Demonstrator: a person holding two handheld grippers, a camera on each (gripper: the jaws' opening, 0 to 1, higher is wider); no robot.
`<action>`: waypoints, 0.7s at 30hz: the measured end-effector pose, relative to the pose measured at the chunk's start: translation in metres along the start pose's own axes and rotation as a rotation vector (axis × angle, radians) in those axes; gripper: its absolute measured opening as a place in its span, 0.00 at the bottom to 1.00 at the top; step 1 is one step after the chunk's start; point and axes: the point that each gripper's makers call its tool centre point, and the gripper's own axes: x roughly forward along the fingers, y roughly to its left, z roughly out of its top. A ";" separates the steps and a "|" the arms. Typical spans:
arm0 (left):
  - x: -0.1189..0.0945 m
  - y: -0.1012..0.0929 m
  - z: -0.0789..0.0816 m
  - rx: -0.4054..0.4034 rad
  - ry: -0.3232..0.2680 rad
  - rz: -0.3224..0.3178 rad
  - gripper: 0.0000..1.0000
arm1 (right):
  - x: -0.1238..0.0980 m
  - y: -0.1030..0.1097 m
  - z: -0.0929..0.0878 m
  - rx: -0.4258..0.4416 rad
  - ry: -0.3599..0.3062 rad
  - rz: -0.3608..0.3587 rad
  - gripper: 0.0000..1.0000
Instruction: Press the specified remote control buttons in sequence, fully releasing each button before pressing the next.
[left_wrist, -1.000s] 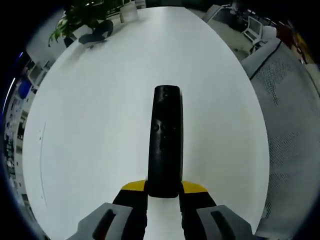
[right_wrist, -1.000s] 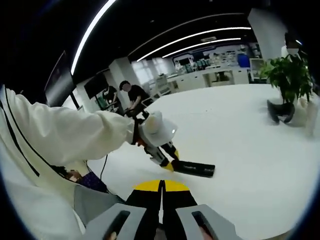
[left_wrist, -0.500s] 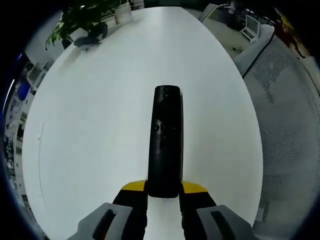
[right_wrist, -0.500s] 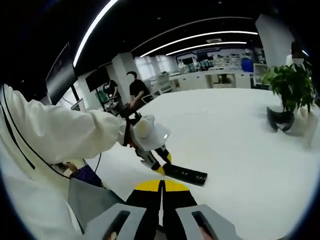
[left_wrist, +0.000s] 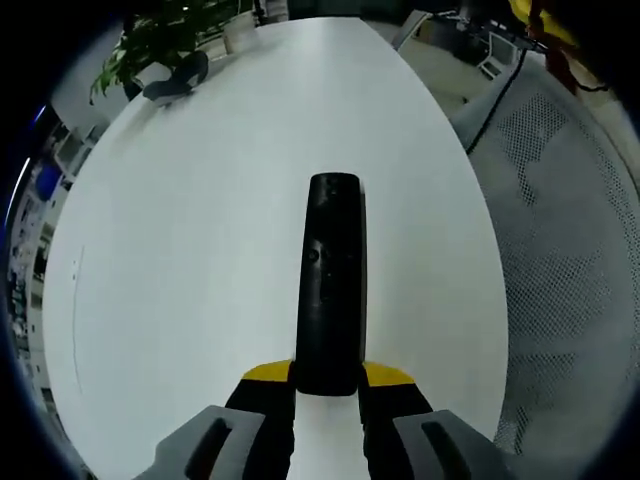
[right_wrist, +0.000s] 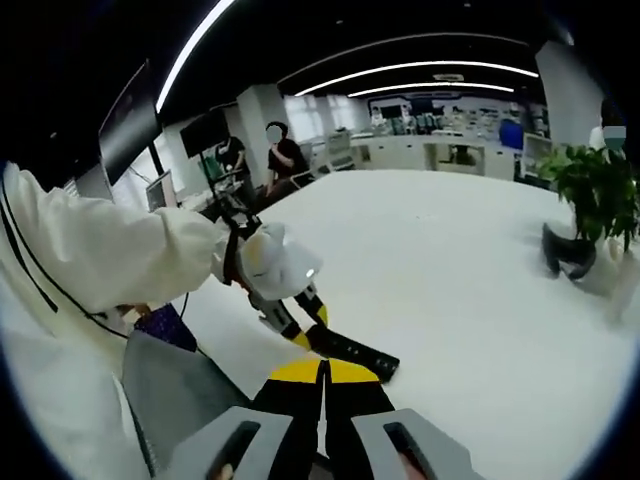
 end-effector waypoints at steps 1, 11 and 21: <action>0.000 -0.002 0.000 -0.001 0.002 0.000 0.22 | 0.002 -0.001 -0.001 -0.009 0.005 0.005 0.00; 0.000 -0.013 0.001 -0.045 0.030 0.007 0.22 | 0.019 -0.014 -0.021 -0.072 0.102 0.027 0.00; 0.000 -0.021 0.001 -0.091 -0.001 0.011 0.22 | 0.048 -0.032 -0.045 -0.128 0.223 0.049 0.00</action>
